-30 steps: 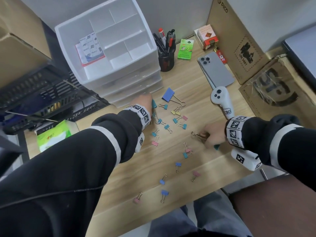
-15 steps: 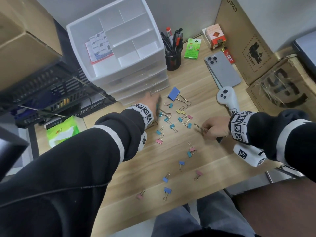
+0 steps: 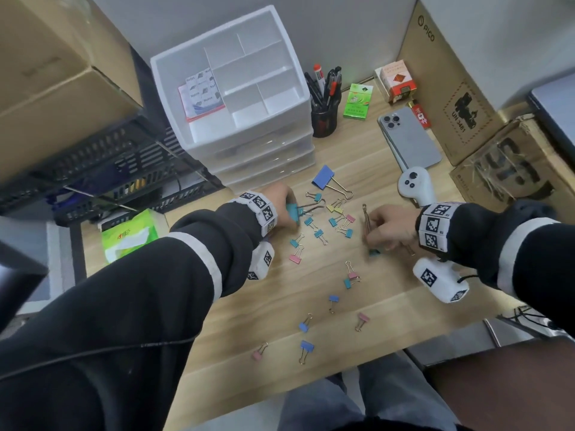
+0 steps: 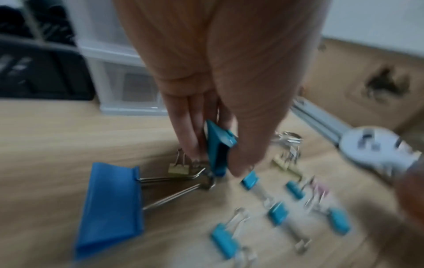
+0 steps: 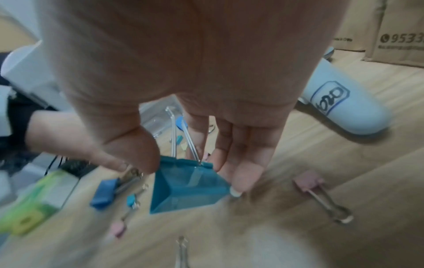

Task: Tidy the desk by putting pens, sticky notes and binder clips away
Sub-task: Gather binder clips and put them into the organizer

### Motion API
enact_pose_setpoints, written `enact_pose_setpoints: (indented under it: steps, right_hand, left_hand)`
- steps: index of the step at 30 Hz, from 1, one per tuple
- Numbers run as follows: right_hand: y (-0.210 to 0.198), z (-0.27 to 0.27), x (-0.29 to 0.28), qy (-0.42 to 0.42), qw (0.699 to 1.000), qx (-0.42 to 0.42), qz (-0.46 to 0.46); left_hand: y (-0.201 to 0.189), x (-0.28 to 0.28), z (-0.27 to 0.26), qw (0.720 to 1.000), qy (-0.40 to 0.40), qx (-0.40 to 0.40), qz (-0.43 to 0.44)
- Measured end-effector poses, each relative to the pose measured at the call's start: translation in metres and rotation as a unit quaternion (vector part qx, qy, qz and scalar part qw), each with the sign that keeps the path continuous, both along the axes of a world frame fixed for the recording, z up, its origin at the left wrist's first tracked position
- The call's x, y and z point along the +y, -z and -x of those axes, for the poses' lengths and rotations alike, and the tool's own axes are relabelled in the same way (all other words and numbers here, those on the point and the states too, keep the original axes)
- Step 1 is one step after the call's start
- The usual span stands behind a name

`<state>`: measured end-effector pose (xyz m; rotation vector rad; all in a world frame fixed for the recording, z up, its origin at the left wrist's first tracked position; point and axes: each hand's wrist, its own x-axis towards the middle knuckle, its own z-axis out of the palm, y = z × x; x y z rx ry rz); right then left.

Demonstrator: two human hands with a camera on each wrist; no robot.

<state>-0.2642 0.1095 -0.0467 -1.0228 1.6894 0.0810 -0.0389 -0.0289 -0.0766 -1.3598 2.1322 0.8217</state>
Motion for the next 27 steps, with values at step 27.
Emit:
enact_pose_setpoints:
  steps: [27]
  right_hand:
    - [-0.117,-0.108,-0.081,0.042,0.947,-0.285,0.142]
  left_hand:
    - [-0.159,0.019,-0.092,0.857,-0.289,0.342,-0.255]
